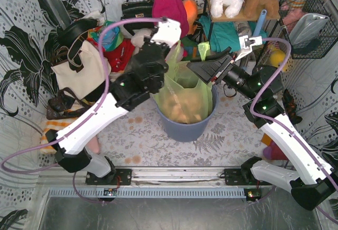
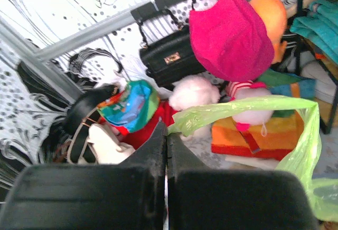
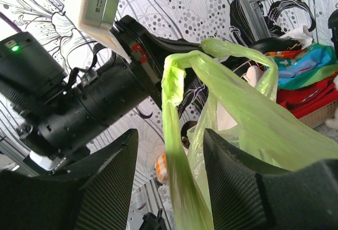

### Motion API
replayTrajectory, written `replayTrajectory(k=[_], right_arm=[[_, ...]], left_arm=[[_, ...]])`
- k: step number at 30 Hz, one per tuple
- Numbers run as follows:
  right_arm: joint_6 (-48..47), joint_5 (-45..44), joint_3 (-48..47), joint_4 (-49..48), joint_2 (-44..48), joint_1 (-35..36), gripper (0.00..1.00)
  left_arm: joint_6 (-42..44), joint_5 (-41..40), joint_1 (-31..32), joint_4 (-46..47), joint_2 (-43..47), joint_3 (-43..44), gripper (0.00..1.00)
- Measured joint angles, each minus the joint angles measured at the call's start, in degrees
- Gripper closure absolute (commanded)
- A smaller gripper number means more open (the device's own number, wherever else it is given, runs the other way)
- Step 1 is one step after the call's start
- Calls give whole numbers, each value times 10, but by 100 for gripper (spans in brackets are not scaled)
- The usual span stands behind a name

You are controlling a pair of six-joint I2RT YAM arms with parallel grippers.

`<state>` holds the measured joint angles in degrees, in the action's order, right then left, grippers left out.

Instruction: Tie the trash bag

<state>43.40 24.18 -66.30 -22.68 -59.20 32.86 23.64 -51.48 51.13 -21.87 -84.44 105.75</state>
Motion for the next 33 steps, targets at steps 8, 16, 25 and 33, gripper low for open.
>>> replayTrajectory(k=[8,16,25,33], right_arm=[[0,0,0,0,0,0,48],[0,0,0,0,6,0,48],[-2,0,0,1,17,0,48],[-7,0,0,7,16,0,44]], left_arm=[[142,-125,57,230,-16,-27,91],[21,-94,61,172,33,54,38],[-190,66,62,-3,155,28,30],[-278,121,62,-97,193,14,23]])
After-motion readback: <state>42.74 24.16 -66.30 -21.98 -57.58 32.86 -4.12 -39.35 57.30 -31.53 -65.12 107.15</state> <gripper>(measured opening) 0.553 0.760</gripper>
